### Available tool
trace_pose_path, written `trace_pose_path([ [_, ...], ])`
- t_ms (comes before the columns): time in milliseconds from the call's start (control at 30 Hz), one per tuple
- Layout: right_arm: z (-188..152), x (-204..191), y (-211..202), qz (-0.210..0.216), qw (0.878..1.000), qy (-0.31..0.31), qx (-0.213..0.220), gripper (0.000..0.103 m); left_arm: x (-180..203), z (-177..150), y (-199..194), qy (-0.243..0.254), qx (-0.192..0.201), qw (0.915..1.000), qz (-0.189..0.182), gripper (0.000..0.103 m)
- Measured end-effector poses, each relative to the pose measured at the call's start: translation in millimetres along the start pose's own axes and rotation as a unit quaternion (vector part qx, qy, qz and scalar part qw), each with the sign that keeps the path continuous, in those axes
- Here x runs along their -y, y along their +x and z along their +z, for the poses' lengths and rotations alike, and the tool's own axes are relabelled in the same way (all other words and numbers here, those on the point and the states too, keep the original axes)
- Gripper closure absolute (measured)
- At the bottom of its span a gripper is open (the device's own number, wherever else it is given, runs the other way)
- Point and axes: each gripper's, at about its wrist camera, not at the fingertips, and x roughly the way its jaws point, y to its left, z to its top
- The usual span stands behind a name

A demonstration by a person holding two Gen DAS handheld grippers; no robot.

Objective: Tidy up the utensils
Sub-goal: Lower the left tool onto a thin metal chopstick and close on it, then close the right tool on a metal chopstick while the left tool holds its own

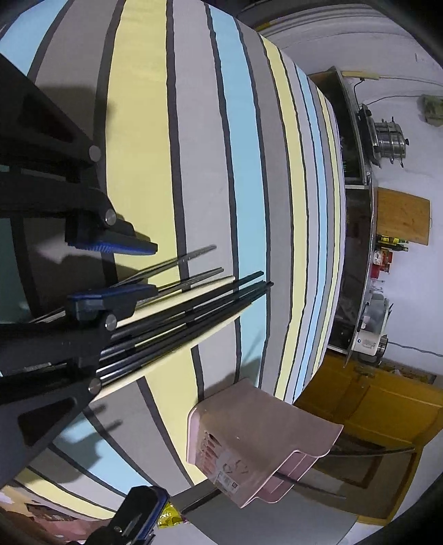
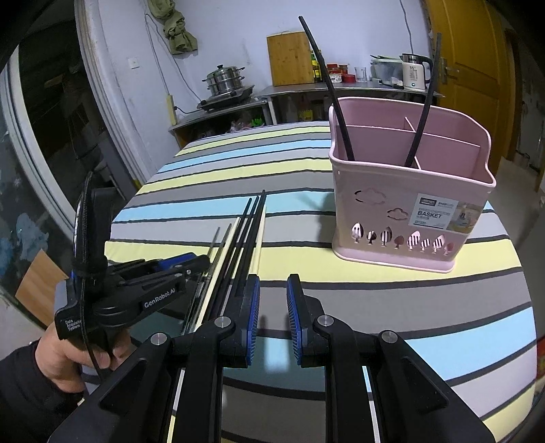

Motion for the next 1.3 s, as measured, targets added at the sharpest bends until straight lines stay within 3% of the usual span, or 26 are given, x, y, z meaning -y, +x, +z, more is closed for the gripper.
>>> trace_pose_path([
  [67, 0, 1, -1, 0.0, 1.0, 0.001, -0.001, 0.086, 0, -1, -1, 0.002, -0.003, 1.0, 0.005, 0.094],
  [367, 0, -7, 5, 0.007, 1.0, 0.0, -0.006, 0.086, -18, 2, -5, 0.025, -0.013, 0.9994, 0.02, 0.097],
  [767, 19, -51, 69, 0.051, 0.997, -0.03, -0.041, 0.086, -96, -8, -31, -0.043, -0.004, 0.9977, 0.052, 0.097],
  [1000, 28, -67, 114, 0.056, 0.995, -0.04, -0.073, 0.086, -106, -5, -32, -0.059, -0.004, 0.9979, 0.025, 0.097],
  [1300, 36, -63, 140, 0.049, 0.994, -0.03, -0.093, 0.086, -107, 7, -24, -0.055, -0.006, 0.9984, 0.008, 0.096],
])
